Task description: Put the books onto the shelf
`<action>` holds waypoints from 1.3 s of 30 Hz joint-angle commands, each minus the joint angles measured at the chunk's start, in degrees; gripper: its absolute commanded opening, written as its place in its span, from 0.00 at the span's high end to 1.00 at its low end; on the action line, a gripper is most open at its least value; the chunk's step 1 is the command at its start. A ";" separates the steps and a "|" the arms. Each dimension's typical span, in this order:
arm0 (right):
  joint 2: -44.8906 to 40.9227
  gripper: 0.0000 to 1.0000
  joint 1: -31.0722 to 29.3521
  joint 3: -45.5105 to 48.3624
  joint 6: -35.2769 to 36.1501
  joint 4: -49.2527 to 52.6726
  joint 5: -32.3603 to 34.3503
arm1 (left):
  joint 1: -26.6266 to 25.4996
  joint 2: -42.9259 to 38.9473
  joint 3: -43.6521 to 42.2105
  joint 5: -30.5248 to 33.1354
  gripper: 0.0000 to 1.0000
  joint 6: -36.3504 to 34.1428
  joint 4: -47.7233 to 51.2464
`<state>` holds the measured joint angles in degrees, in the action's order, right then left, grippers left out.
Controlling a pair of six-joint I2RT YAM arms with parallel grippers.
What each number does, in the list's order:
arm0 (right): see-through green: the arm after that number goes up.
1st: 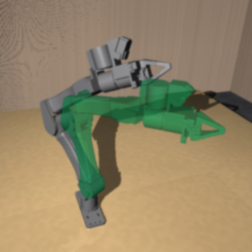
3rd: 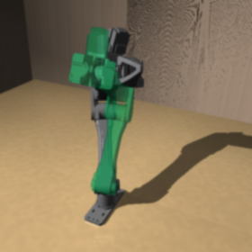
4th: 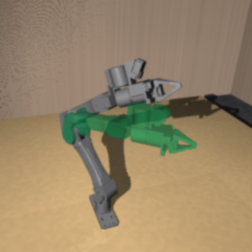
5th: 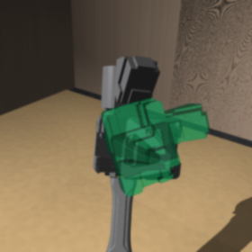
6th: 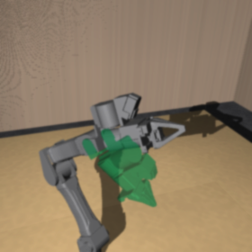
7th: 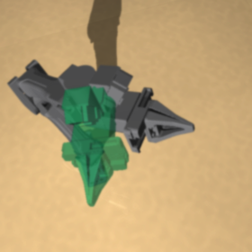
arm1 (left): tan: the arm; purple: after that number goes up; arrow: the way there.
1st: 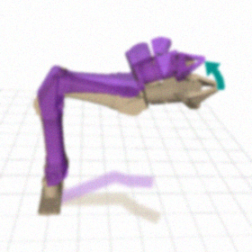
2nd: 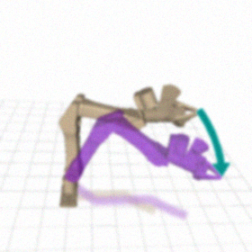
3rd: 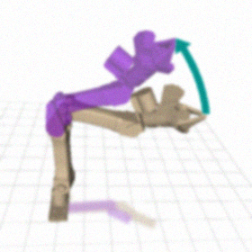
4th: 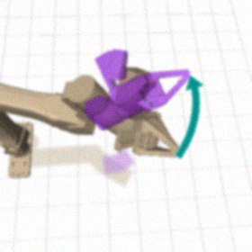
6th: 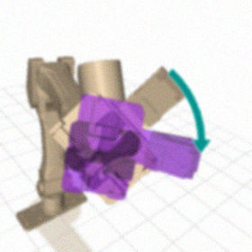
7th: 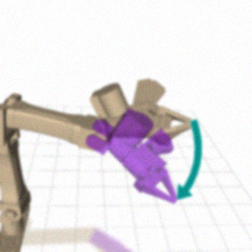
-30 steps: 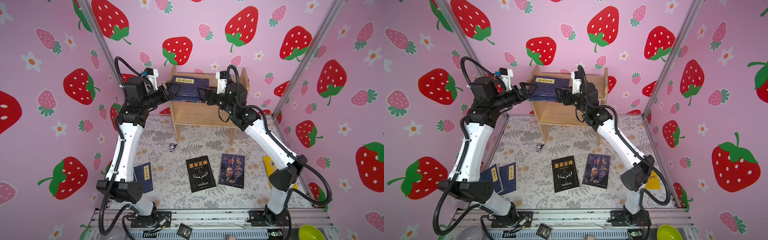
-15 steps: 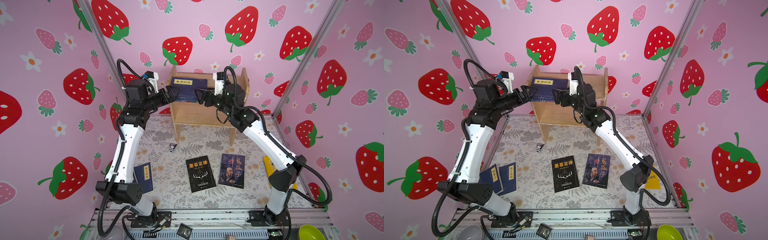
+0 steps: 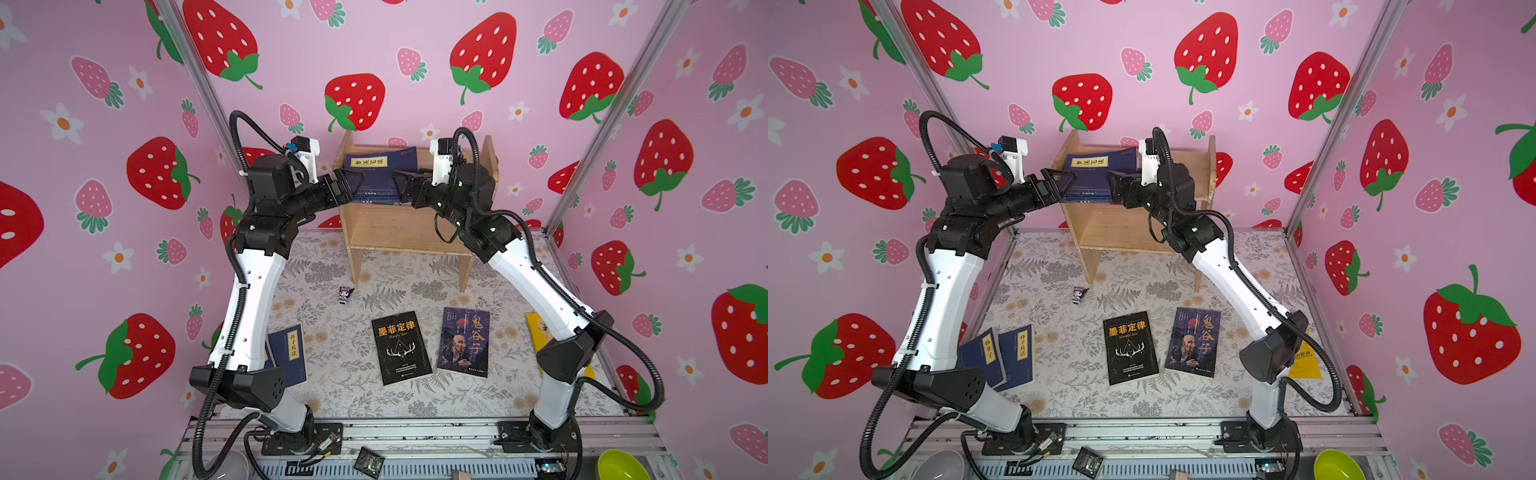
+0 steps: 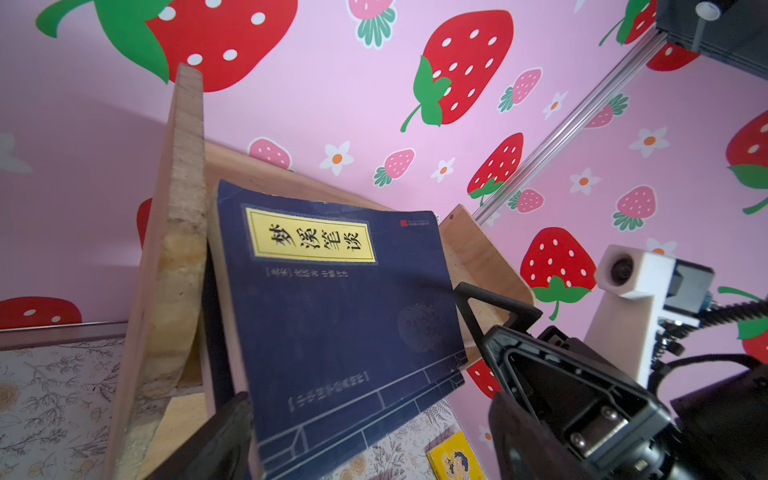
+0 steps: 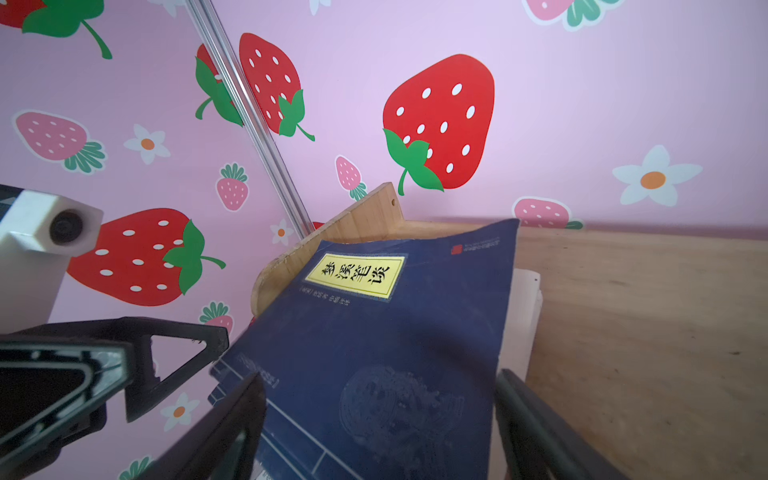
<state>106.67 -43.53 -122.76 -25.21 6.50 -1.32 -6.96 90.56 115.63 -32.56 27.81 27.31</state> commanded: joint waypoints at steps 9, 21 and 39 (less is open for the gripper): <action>0.61 0.13 0.27 -1.08 0.63 -1.16 -0.52 | -1.47 -3.58 -1.15 2.35 0.10 -3.47 0.77; -1.96 0.12 3.87 -1.78 -0.98 5.19 -0.42 | -0.64 -2.39 0.04 4.50 0.10 -6.52 5.64; 3.22 0.18 3.39 -7.52 -3.79 9.26 -5.70 | -0.66 4.13 7.85 1.91 0.09 -1.92 6.13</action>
<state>108.42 -39.66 -128.31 -28.27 14.55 -5.82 -7.77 94.17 121.12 -28.75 24.97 34.46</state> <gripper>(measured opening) 0.821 0.906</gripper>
